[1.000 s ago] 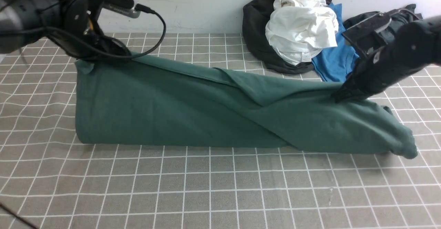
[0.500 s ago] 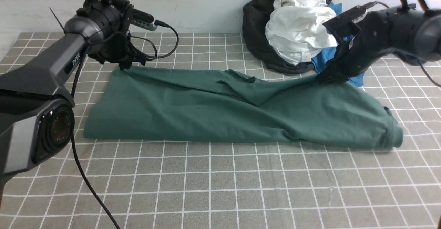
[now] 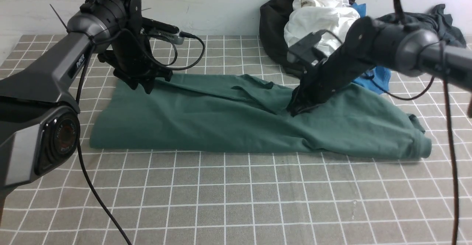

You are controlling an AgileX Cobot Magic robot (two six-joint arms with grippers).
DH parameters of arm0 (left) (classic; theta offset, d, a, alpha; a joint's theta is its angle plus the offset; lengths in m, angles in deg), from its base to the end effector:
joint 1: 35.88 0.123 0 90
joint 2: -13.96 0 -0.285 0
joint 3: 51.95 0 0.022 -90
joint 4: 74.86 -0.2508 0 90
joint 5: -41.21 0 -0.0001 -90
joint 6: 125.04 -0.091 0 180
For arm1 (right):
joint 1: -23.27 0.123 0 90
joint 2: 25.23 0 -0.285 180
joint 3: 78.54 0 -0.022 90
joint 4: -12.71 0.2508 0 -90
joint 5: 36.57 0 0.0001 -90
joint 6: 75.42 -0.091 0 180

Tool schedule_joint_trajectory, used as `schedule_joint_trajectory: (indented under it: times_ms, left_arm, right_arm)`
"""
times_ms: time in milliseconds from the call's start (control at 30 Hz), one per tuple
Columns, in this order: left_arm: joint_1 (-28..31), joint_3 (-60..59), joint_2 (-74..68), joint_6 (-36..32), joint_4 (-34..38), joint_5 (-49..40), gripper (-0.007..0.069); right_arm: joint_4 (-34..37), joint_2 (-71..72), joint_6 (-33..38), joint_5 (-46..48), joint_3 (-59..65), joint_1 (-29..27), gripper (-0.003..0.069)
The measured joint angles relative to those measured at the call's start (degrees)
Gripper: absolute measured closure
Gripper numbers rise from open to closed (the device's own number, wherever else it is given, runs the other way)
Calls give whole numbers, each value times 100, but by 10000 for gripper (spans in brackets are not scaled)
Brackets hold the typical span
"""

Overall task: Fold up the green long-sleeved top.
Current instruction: Use both arms to drag the lower edge of the fabric forward and fold it over the upper edge, then use the right arm to clamp the right edge of the fabric

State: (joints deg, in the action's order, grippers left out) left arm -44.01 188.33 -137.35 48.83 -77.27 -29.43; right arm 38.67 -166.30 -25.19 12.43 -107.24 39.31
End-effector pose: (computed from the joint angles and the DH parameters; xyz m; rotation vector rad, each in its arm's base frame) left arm 0.5249 -0.0713 0.1910 0.3606 2.7974 0.0512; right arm 0.4661 0.1653 0.1471 -1.1887 2.4221 0.3797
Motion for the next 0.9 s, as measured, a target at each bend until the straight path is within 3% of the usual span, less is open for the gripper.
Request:
schedule_joint_trajectory:
  times_ms: [67,167,333,400,500,567,633,700,800,900]
  left_arm:
    - [0,0,0,-56,125,0,515]
    - [0,0,0,-90,241,-1,603]
    - [0,0,0,-90,306,24,632]
    - [0,0,0,-90,319,24,632]
    - [0,0,0,-90,293,19,632]
    - [0,0,18,-110,143,6,632]
    - [0,0,135,-251,-31,-6,632]
    - [13,-6,243,-288,-69,-20,632]
    - [38,-26,918,-315,146,-20,632]
    - [42,-164,1713,-407,546,-20,632]
  right_arm:
    - [135,-131,260,-365,-7,17,671]
    - [383,-317,259,-1695,-15,24,671]
    - [1315,-436,-754,-3655,-42,-70,665]
    - [1556,-436,-960,-3776,-181,-159,655]
    - [1578,-415,-1052,-3278,-417,-280,639]
    - [1322,-315,-1139,-2187,-596,-379,620]
    - [765,-54,-1480,-775,-741,-513,612]
    - [473,128,-1707,-272,-764,-583,610]
    - [-797,635,-2713,1354,-804,-919,608]
    - [-1609,844,-3505,1967,-559,-1278,606]
